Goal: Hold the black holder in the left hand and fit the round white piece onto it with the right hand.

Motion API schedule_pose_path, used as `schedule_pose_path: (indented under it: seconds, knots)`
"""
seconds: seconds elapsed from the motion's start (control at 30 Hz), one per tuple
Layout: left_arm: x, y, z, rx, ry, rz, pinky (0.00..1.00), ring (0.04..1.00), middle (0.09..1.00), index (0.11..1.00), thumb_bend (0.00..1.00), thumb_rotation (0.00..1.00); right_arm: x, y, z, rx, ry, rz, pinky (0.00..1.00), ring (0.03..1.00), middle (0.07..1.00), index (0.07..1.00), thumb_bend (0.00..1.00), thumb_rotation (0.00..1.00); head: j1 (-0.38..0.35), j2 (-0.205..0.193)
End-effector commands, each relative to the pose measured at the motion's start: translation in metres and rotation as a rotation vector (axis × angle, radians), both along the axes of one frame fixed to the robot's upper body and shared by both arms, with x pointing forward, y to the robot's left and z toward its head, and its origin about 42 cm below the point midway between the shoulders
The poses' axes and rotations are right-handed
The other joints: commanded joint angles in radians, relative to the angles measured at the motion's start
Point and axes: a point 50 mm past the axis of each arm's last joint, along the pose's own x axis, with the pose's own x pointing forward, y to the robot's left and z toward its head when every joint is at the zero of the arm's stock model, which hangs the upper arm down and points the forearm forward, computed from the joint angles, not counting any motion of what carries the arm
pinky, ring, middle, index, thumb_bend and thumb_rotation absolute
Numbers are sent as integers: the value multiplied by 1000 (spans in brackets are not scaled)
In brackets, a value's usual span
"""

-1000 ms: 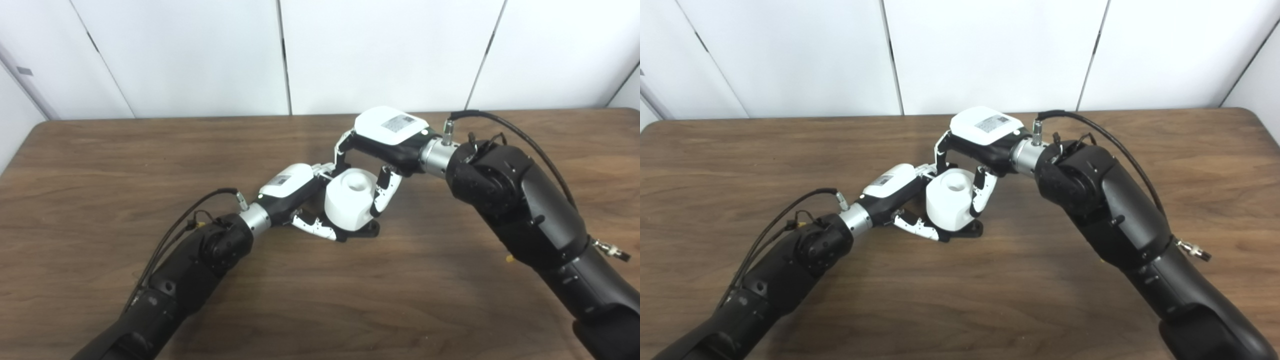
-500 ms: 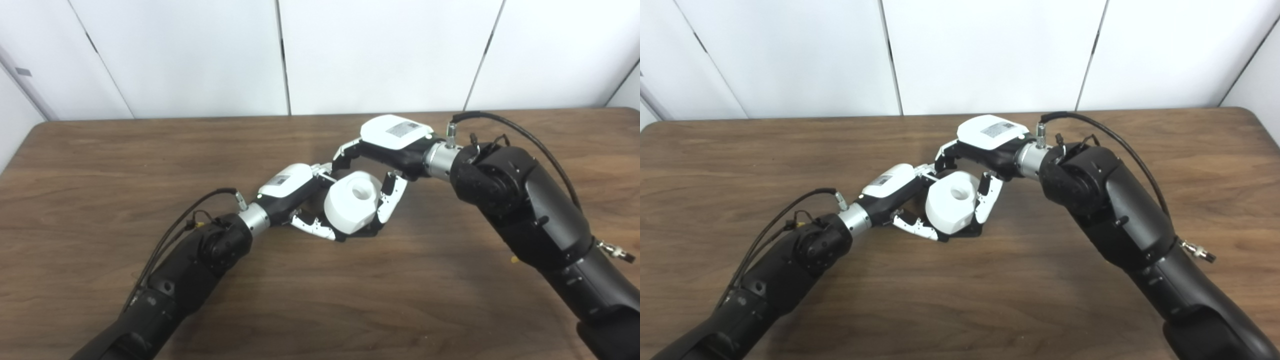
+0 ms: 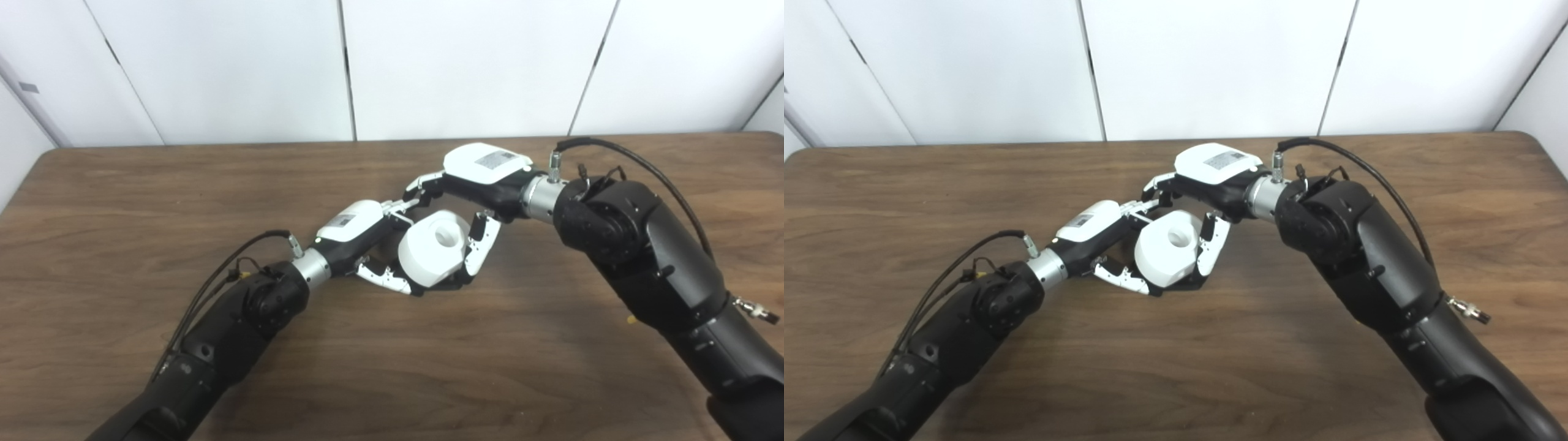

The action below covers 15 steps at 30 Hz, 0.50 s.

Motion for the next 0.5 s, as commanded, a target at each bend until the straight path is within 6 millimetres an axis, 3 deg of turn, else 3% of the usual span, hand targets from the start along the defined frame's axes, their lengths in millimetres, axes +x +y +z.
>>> schedule_pose_path:
  seconds: [0.0, 0.47]
  knots:
    - [-17, 17, -37, 161, 138, -14, 954, 966, 966, 480, 522, 76, 1, 2, 16, 20, -59, 8, 855, 781, 766, 837, 901, 257, 1, 1]
    - [-17, 15, -39, 163, 139, -8, 957, 966, 966, 479, 523, 74, 4, -1, 30, 112, -111, 12, 794, 759, 755, 820, 876, 254, 2, -2]
